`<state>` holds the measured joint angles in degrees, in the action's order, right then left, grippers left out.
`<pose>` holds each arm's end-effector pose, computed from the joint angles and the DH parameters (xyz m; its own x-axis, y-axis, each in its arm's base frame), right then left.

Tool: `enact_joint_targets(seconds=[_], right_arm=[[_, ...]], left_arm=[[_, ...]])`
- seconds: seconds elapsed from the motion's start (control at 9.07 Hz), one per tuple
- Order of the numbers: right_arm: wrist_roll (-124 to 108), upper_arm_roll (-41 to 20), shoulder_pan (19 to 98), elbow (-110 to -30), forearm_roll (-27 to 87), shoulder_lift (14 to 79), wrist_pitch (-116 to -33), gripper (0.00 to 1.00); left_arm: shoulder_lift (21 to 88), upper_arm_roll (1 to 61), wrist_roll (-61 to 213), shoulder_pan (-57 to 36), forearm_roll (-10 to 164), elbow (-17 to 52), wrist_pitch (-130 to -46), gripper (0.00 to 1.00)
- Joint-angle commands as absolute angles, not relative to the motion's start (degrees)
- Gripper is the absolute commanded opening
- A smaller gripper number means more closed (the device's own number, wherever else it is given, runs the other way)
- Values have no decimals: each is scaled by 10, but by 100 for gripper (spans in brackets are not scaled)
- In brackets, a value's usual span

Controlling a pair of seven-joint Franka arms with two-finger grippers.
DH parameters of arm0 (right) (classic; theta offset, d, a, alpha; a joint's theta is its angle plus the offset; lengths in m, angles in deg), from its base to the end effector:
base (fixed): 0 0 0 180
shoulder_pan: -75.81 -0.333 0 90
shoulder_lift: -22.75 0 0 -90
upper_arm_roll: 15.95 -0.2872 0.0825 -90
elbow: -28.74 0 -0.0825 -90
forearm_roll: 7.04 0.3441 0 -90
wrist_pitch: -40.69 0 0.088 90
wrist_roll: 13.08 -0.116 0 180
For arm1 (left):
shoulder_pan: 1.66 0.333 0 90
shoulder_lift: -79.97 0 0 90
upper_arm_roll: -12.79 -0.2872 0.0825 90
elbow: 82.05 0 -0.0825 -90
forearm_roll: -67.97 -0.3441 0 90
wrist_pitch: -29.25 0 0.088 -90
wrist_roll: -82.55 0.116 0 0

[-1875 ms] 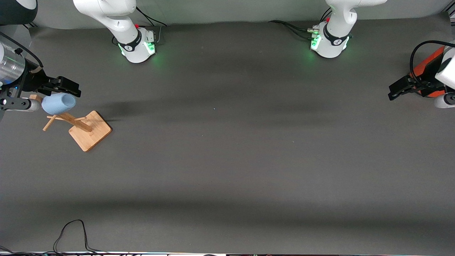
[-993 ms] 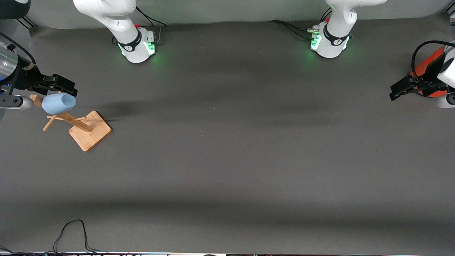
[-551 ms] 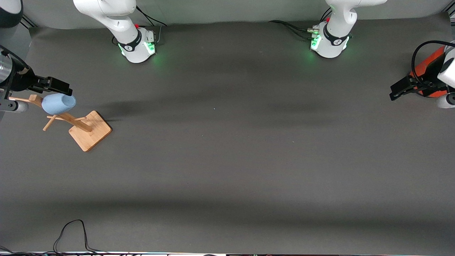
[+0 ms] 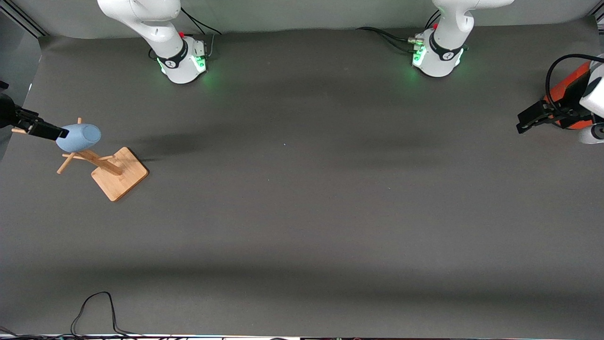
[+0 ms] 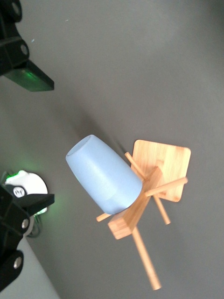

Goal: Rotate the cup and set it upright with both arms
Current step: 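Move the right gripper to the blue cup on the wooden stand peg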

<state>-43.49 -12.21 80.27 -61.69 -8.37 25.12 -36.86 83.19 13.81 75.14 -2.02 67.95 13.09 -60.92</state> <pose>0.4910 -0.0732 0.5472 0.7513 -0.6244 -0.2136 -0.6049 -0.7810 0.1554 0.4972 -0.0122 0.5767 0.9940 0.1051 -0.0301 0.1050 -0.9945 -0.0053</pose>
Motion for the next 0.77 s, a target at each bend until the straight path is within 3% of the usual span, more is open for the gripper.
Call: enact_joint_targets(seconds=[0.0, 0.22, 0.66], right_arm=[[-570, -121, 800, -646, -86, 246, -370, 98], [-697, -122, 793, -667, -80, 264, -397, 97], [-727, -106, 794, -750, -78, 243, -438, 97]], left_arm=[[829, 132, 753, -29, 679, 118, -600, 100], [829, 132, 753, -29, 679, 119, -600, 100], [829, 132, 753, -30, 679, 119, -600, 100]])
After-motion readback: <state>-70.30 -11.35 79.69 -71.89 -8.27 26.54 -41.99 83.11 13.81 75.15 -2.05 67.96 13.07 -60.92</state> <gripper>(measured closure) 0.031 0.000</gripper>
